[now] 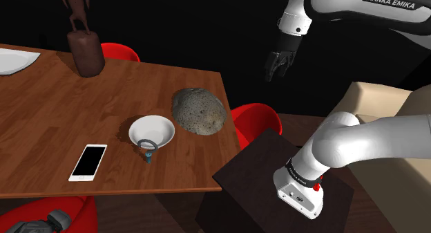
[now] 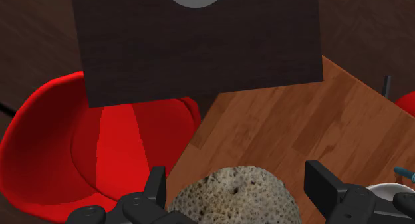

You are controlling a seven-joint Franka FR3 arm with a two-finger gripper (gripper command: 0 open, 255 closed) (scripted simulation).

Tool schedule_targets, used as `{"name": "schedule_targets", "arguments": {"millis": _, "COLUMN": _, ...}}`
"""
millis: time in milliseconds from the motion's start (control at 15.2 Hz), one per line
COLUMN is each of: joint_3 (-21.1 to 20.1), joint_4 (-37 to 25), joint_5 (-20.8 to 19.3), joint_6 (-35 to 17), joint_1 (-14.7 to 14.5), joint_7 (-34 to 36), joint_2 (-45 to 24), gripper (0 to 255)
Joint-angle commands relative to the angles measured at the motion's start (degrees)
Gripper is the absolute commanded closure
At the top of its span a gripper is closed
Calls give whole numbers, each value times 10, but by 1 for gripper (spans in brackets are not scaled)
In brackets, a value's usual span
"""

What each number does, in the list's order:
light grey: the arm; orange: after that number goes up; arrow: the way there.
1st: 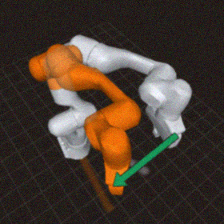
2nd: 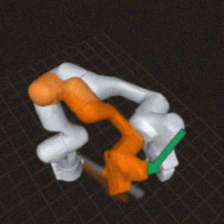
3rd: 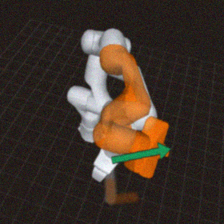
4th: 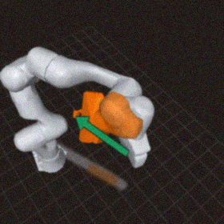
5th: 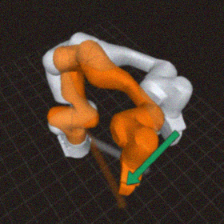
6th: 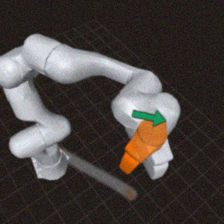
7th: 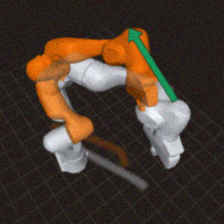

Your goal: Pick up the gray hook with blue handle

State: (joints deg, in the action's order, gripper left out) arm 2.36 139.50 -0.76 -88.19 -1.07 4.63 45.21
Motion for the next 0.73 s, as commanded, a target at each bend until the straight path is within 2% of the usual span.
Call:
{"name": "schedule_targets", "arguments": {"millis": 0, "joint_3": 0, "joint_4": 0, "joint_5": 0, "joint_6": 0, "joint_1": 0, "joint_7": 0, "joint_2": 0, "gripper": 0}}
{"name": "schedule_targets", "arguments": {"millis": 660, "joint_3": -57, "joint_4": 22, "joint_5": 41, "joint_6": -172, "joint_1": -68, "joint_7": -14, "joint_2": -126, "gripper": 0}}
